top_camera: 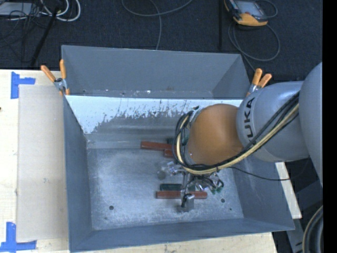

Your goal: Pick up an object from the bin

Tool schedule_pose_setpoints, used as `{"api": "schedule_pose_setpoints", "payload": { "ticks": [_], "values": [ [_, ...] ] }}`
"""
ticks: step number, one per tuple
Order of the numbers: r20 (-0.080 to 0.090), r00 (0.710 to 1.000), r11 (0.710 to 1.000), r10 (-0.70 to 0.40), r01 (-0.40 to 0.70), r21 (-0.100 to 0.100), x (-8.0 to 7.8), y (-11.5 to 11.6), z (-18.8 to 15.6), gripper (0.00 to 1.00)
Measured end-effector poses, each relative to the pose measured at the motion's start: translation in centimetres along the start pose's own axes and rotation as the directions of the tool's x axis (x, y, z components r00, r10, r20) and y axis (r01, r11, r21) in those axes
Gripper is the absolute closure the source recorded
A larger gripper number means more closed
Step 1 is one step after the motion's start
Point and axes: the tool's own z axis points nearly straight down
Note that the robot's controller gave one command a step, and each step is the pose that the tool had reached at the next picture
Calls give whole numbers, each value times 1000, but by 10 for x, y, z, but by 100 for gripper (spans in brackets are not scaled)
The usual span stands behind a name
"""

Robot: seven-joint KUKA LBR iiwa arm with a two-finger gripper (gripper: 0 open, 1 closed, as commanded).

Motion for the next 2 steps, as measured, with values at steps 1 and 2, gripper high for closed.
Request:
{"api": "schedule_pose_setpoints", "payload": {
  "ticks": [1,2],
  "values": [
    [2,1000,1000,1,-1,-2,-1,2,0,100],
    [11,999,999,-44,44,1,4,21,-143,100]
  ]
}}
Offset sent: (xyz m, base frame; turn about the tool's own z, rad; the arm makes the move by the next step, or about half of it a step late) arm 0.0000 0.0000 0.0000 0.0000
